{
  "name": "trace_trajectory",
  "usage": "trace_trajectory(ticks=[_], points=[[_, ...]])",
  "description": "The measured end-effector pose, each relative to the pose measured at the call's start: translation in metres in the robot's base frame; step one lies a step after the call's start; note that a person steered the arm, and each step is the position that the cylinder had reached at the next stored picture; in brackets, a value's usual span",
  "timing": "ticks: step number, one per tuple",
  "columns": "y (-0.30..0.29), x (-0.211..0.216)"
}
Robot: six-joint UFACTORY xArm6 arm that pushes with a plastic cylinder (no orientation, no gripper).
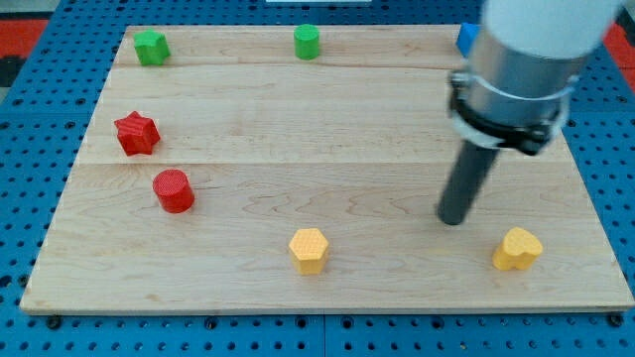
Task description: Move the red circle to the bottom left
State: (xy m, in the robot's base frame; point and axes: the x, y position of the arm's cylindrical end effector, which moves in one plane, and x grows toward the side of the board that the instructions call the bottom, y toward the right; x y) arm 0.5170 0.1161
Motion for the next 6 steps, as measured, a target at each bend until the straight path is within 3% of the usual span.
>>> trace_trajectory(ticks=[2, 3, 4, 6], points=[[-0.118, -0.017], [-0.145, -0.043], [-0.145, -0.043], [-0.220, -0.072]])
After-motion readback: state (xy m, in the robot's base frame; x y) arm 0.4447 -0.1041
